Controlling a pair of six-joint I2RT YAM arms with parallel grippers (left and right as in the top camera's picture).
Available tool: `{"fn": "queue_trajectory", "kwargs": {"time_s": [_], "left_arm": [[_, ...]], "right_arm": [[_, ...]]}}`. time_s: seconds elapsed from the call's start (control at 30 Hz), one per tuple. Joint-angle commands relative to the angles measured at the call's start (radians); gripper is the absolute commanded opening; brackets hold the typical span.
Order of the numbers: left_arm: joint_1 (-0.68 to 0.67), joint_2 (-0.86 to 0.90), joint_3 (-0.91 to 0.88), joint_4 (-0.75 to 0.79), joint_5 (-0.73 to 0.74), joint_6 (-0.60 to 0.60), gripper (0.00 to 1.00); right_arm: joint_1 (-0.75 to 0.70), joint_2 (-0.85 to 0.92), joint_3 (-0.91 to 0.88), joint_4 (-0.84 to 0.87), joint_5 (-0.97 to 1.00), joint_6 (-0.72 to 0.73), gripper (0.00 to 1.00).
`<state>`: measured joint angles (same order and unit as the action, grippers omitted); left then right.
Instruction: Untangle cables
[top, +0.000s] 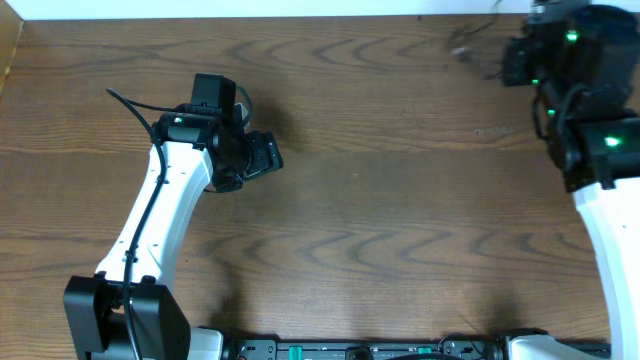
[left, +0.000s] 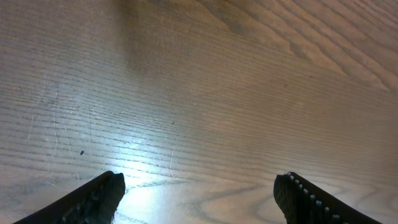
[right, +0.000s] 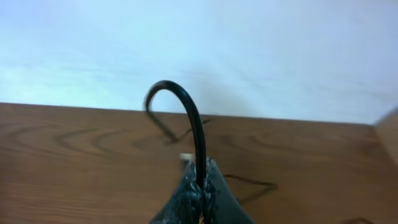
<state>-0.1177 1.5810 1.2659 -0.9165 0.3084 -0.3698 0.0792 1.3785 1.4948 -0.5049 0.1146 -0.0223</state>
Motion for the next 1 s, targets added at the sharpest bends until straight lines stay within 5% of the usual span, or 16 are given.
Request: {"fn": "queue_trajectory", "kwargs": {"time_s": [0.0, 0.53, 0.97], "left_arm": [[0.004, -0.01, -0.002, -0.004, -0.007, -0.006, 0.82], [0.004, -0.01, -0.002, -0.007, -0.007, -0.006, 0.81], [0.004, -0.01, -0.002, -0.011, -0.007, -0.006, 0.81]], "right_arm": [[-0.069, 0.008, -0.002, -0.011, 0.021, -0.031, 0.01], [-0.499, 0.047, -0.003, 0.028, 0.163, 0.068, 0.01], [-0.631, 0.16, -0.003, 0.066, 0.109, 0.134, 0.06]]}}
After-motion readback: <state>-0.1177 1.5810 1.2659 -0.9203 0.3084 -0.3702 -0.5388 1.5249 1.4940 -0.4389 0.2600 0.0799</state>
